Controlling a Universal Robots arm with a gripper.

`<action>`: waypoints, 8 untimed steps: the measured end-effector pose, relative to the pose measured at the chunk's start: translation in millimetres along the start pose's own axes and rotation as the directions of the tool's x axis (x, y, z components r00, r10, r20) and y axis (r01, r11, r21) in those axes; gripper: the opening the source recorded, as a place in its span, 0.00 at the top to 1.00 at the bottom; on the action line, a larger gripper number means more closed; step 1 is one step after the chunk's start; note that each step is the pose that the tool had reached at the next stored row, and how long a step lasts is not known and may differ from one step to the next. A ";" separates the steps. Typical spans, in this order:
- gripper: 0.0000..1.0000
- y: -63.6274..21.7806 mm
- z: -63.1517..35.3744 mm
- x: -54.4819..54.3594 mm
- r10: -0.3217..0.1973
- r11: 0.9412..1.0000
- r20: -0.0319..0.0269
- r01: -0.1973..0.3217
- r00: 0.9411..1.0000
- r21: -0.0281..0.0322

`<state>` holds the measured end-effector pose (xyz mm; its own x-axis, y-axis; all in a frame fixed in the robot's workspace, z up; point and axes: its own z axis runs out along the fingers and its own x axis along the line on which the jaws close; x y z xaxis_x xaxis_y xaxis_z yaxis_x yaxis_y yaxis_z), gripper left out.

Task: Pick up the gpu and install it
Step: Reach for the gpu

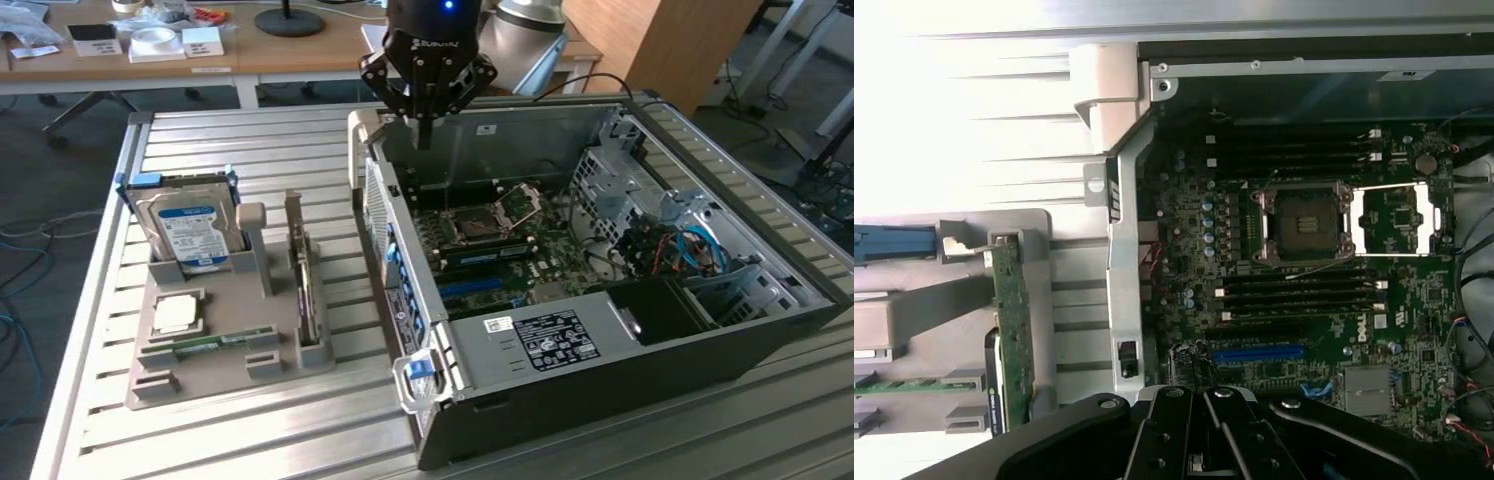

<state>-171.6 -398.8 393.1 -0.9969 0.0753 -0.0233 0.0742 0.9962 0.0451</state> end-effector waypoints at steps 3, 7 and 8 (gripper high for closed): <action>0.89 -0.3 -0.1 4.0 0.000 1.000 0.000 0.000 1.000 0.000; 0.89 -0.7 -0.2 9.2 0.000 1.000 0.000 0.000 1.000 0.000; 0.89 -0.8 -0.3 10.5 0.000 1.000 0.000 0.000 1.000 0.000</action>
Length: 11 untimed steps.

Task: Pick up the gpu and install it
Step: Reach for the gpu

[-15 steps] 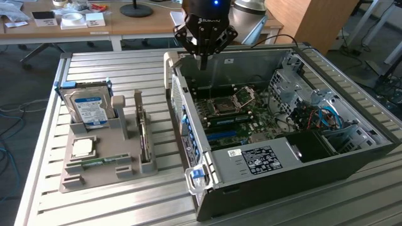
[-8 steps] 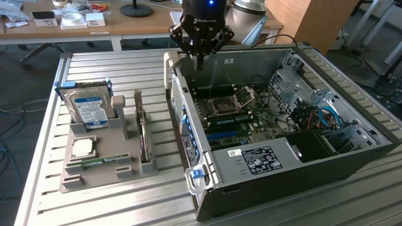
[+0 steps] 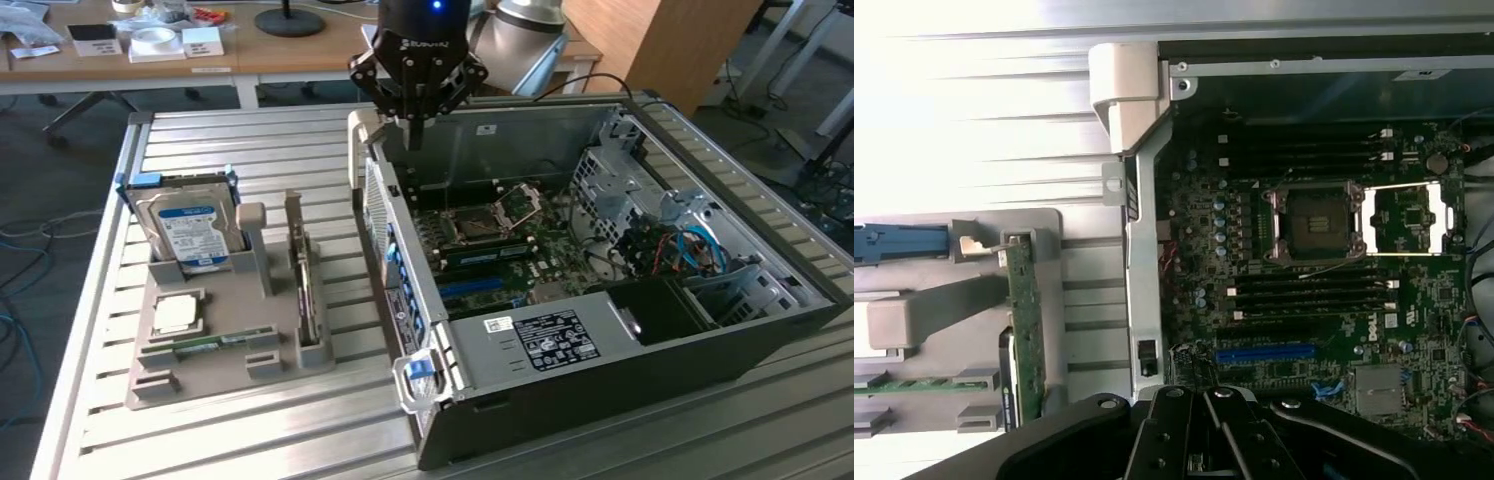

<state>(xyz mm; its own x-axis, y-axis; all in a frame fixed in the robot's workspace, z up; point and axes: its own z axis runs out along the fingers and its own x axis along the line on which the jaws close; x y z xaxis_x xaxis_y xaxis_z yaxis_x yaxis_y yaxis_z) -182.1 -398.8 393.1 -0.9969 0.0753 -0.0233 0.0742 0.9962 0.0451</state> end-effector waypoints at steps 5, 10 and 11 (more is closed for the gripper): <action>0.89 -0.5 -0.2 6.8 0.000 1.000 0.000 0.000 1.000 0.000; 0.89 -1.0 -0.3 13.6 0.000 1.000 0.000 0.000 1.000 0.000; 0.89 -1.1 -0.4 14.8 0.000 1.000 0.000 0.000 1.000 0.000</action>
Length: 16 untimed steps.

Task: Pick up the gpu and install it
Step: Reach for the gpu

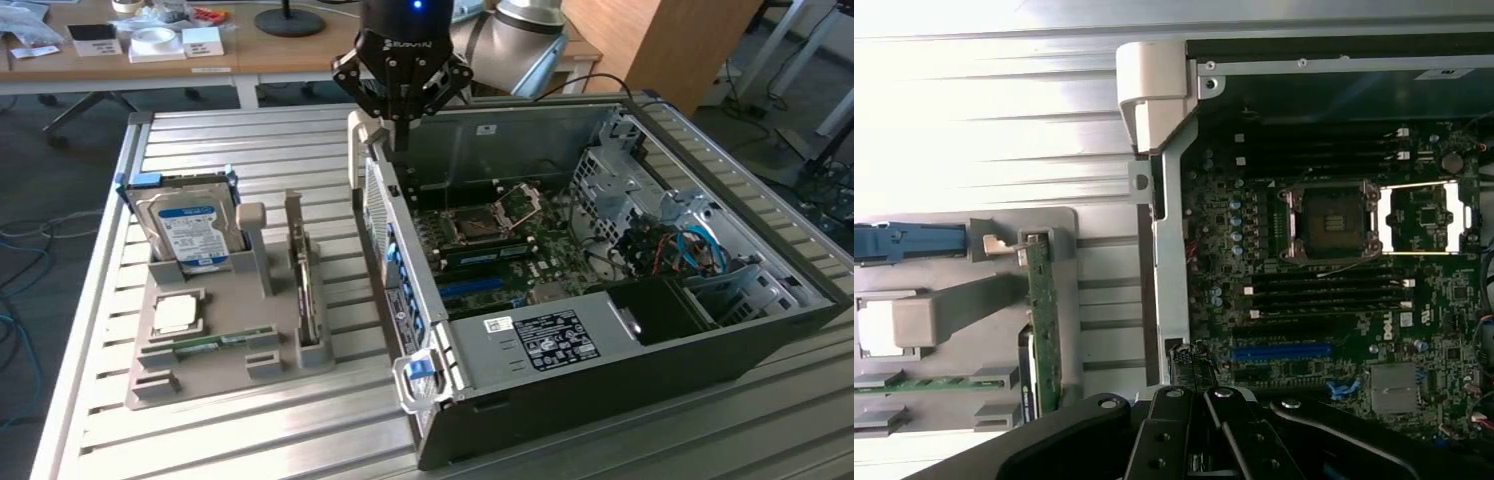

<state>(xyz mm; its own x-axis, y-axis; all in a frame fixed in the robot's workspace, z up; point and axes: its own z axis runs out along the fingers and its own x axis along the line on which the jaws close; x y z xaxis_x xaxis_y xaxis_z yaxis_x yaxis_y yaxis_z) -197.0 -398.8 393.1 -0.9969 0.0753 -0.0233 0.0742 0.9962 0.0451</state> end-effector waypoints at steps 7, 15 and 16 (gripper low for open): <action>0.89 -0.7 -0.2 8.6 0.000 1.000 0.000 0.000 1.000 0.000; 0.89 -1.4 -0.5 19.3 0.000 1.000 0.000 0.000 1.000 0.000; 0.89 -1.5 -0.5 20.7 0.000 1.000 0.000 0.000 1.000 0.000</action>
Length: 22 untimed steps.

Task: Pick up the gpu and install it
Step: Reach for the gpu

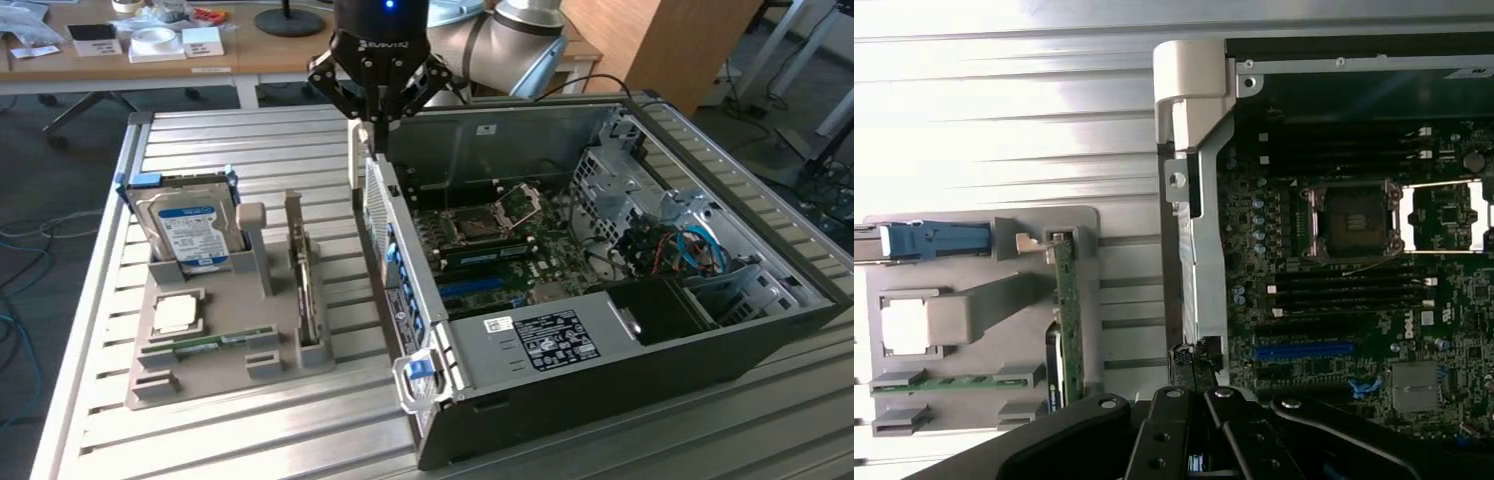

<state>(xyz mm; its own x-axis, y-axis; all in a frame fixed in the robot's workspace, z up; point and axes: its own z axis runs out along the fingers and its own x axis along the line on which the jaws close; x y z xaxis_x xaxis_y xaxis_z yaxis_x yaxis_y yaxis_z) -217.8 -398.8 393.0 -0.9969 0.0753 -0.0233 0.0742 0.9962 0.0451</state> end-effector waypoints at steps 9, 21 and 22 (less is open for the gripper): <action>0.89 -0.8 -0.3 11.3 0.000 1.000 0.000 0.000 1.000 0.000; 0.89 -1.8 -0.6 24.1 0.000 1.000 0.000 0.000 1.000 0.000; 0.89 -1.8 -0.6 24.4 0.000 1.000 0.000 0.000 1.000 0.000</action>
<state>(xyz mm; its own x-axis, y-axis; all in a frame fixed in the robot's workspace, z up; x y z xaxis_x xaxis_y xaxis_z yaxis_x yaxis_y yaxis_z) -242.3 -398.8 393.0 -0.9969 0.0753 -0.0233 0.0742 0.9962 0.0451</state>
